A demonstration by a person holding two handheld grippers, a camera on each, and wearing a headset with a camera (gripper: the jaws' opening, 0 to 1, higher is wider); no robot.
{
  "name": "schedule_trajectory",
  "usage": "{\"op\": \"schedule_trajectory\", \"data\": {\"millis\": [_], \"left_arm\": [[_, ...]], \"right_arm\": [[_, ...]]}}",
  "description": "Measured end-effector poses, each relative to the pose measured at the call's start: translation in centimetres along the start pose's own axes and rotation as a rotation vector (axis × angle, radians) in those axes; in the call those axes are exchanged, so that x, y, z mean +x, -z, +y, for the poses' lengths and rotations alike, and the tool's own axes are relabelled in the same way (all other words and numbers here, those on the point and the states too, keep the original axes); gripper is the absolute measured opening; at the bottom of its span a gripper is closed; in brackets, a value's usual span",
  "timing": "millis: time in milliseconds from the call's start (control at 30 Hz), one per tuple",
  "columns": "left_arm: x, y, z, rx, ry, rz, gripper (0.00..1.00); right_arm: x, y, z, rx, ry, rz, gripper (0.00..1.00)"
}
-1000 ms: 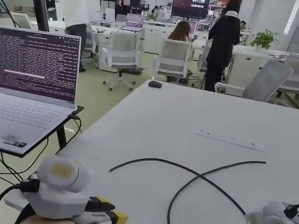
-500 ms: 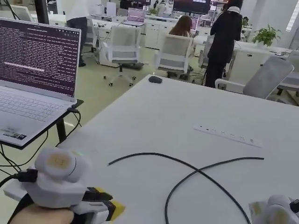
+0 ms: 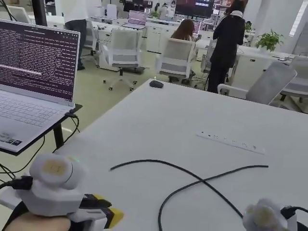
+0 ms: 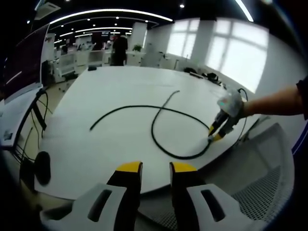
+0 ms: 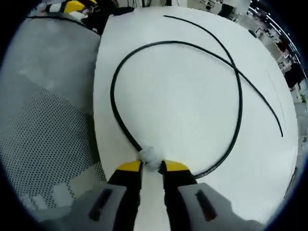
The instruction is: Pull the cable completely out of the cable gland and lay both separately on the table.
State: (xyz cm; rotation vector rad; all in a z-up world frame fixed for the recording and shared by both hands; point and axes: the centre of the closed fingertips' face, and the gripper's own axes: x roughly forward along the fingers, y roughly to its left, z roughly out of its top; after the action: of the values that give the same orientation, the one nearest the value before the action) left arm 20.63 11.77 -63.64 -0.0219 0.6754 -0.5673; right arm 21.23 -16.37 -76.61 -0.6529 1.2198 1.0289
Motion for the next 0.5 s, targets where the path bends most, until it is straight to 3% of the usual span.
{"op": "schedule_trajectory", "data": {"millis": [33,133,233,367,433,500], "left_arm": [[0.0,0.0,0.0,-0.001,0.0,-0.002,0.24],[0.0,0.0,0.0,-0.003,0.0,-0.003,0.24],[-0.1,0.0,-0.1,-0.005,0.004,-0.005,0.24],[-0.1,0.1,-0.1,-0.006,0.008,-0.001,0.24],[-0.1,0.0,-0.1,-0.007,0.009,-0.003,0.25],[-0.1,0.0,-0.1,-0.008,0.008,-0.004,0.24]], "right_arm": [[0.1,-0.3,0.4,0.022,-0.019,-0.007,0.15],[0.2,-0.7,0.5,0.045,-0.002,0.012,0.15],[0.5,-2.1,2.1,0.113,-0.083,-0.052,0.16],[0.6,-2.2,2.5,-0.036,-0.089,-0.036,0.16],[0.6,-2.2,2.6,-0.002,-0.097,-0.051,0.18],[0.6,-2.1,2.7,-0.016,-0.096,-0.062,0.18]]}}
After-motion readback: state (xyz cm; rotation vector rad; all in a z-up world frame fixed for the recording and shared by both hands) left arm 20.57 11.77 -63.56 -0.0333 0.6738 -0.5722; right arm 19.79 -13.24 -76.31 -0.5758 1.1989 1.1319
